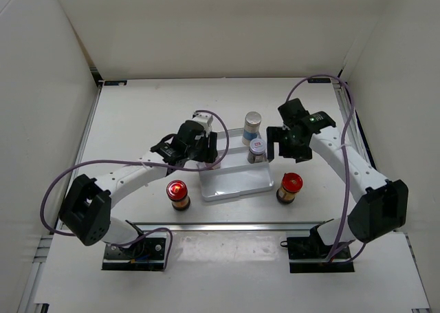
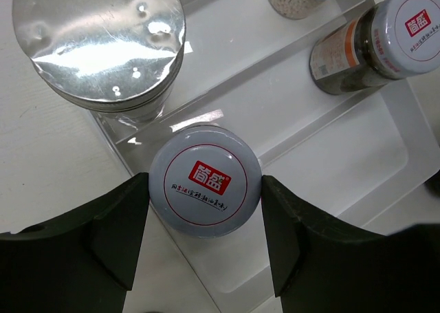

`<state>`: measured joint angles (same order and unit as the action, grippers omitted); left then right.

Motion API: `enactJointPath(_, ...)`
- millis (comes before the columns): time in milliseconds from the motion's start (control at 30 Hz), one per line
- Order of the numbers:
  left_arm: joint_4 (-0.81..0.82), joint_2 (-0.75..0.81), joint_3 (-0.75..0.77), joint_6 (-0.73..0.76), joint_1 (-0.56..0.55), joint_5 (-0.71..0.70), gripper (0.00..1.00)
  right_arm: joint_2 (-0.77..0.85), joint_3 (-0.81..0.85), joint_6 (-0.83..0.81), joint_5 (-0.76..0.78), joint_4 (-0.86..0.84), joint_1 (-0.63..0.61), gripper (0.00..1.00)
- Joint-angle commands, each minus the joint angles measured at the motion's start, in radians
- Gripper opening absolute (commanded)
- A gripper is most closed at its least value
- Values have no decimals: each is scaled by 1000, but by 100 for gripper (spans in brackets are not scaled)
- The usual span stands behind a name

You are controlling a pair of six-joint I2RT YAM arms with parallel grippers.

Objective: Organize the condiment bottles

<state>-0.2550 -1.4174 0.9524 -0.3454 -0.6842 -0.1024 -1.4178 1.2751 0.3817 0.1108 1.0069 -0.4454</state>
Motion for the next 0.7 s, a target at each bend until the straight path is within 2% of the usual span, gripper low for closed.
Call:
enactJointPath(0,54,34,13,23,-20,-5,60,43,52,12,56,91,5,100)
enactJointPath(167,-3,54,65,62,-29,-32,88,108,30,37,7,116,5,100)
enactJointPath(200,-13,54,74,71,-29,-42,99,129,3,48,-6,116,5,100)
enactJointPath(500,-90,75,252,175,-49,-144,99,163,-117,108,-66,139,-29,100)
enactJointPath(667,-124,126,247,210,-67,-281,99,111,-151,131,-40,139,-56,100)
